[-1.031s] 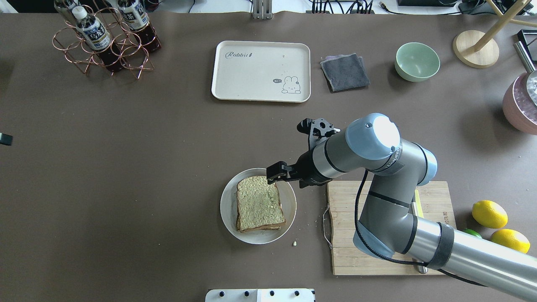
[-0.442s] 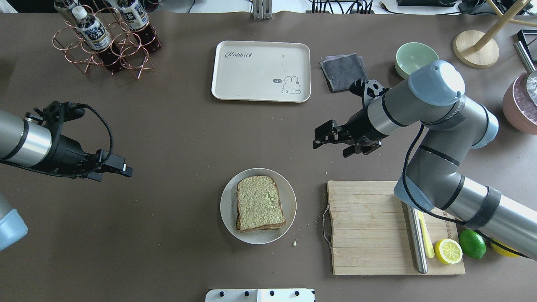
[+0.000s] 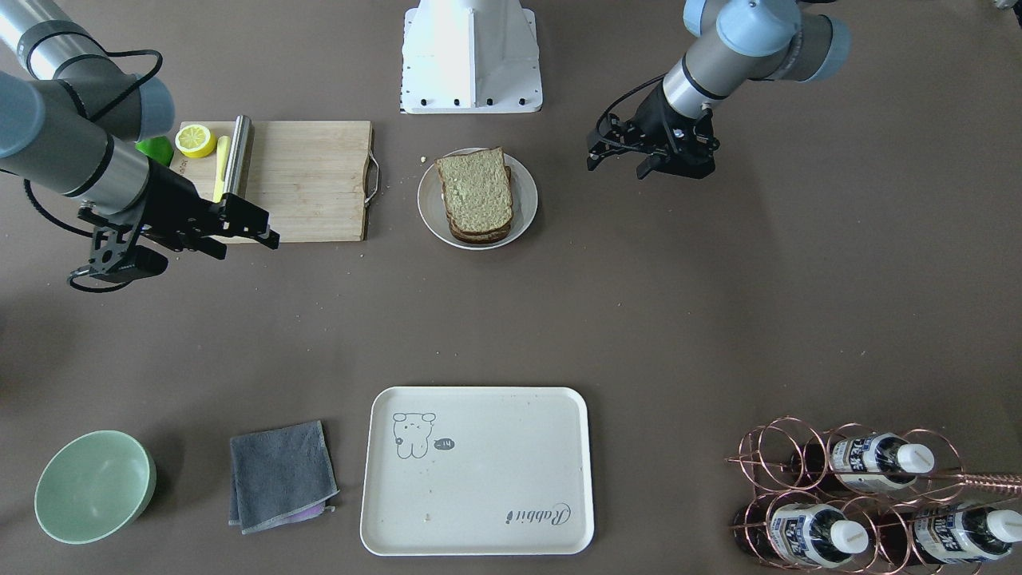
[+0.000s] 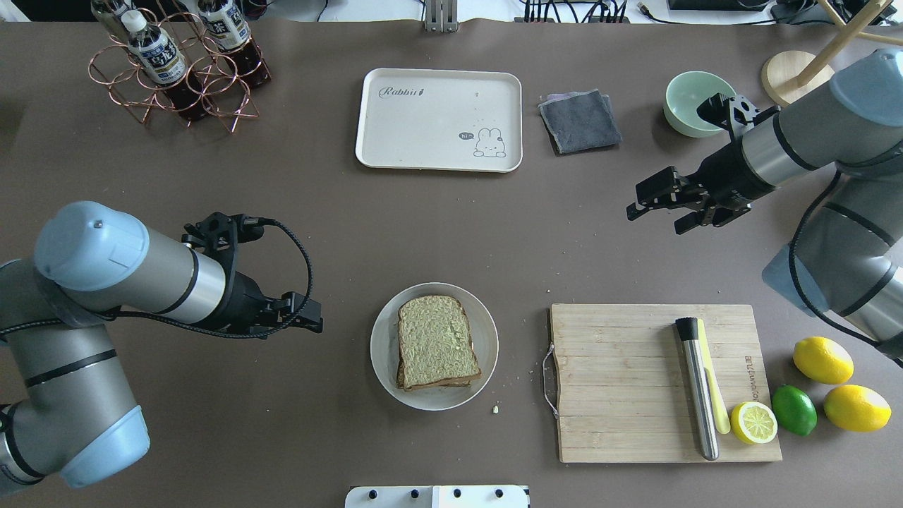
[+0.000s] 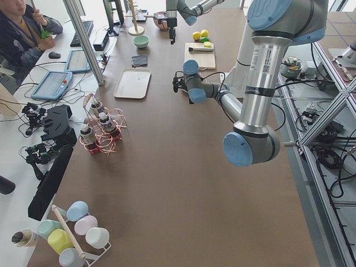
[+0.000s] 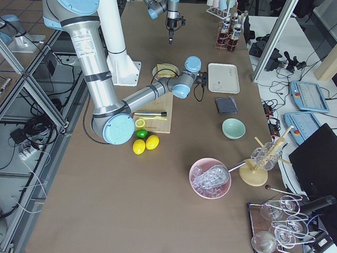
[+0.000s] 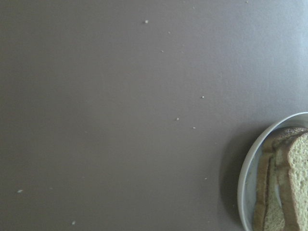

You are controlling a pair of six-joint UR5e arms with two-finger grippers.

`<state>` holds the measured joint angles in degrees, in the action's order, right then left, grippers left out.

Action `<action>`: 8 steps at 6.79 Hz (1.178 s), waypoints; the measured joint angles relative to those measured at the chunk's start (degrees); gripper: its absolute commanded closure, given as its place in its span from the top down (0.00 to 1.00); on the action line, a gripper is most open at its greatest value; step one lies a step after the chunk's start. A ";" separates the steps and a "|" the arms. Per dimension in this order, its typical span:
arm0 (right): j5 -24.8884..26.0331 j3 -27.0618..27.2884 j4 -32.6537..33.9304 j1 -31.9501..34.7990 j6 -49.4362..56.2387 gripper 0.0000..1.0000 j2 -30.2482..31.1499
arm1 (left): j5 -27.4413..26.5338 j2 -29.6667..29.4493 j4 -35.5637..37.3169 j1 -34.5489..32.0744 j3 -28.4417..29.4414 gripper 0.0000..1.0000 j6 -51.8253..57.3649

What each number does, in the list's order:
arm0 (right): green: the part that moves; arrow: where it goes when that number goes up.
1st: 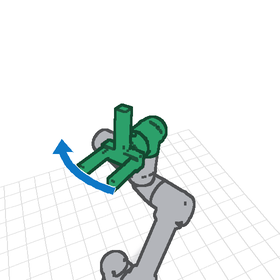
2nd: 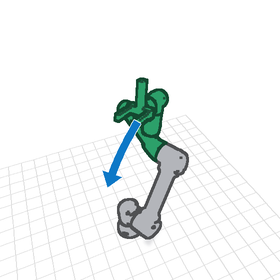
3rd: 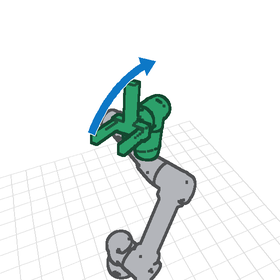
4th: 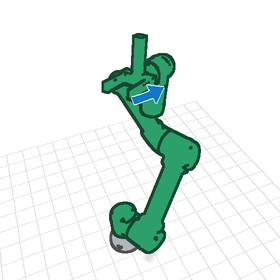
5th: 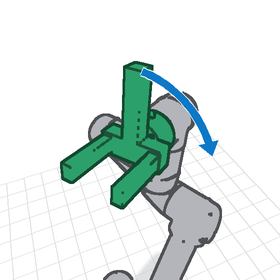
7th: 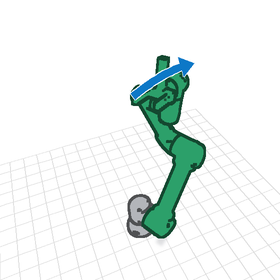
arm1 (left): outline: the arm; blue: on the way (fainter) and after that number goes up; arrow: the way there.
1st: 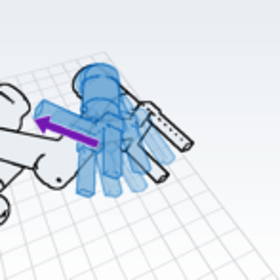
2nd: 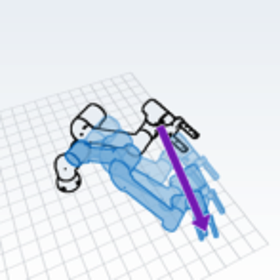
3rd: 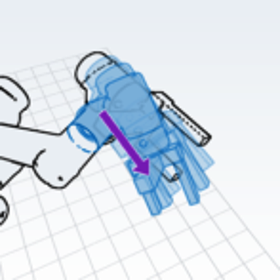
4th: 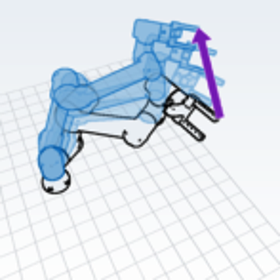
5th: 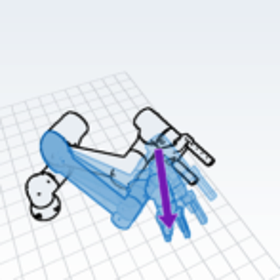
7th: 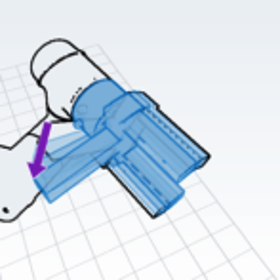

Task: Make sandwich and place on tray
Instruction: 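Grasp the white plate rim with the left gripper while the right arm retracts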

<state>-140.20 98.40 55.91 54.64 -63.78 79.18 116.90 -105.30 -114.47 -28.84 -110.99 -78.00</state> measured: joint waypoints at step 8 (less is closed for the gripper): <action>-2.45 1.32 -0.09 7.64 14.47 1.00 11.94 | -9.84 -10.09 1.32 7.91 10.35 0.11 -3.09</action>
<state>-142.65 99.72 55.81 62.29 -49.31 91.12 107.06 -115.39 -113.15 -20.93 -100.65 -81.09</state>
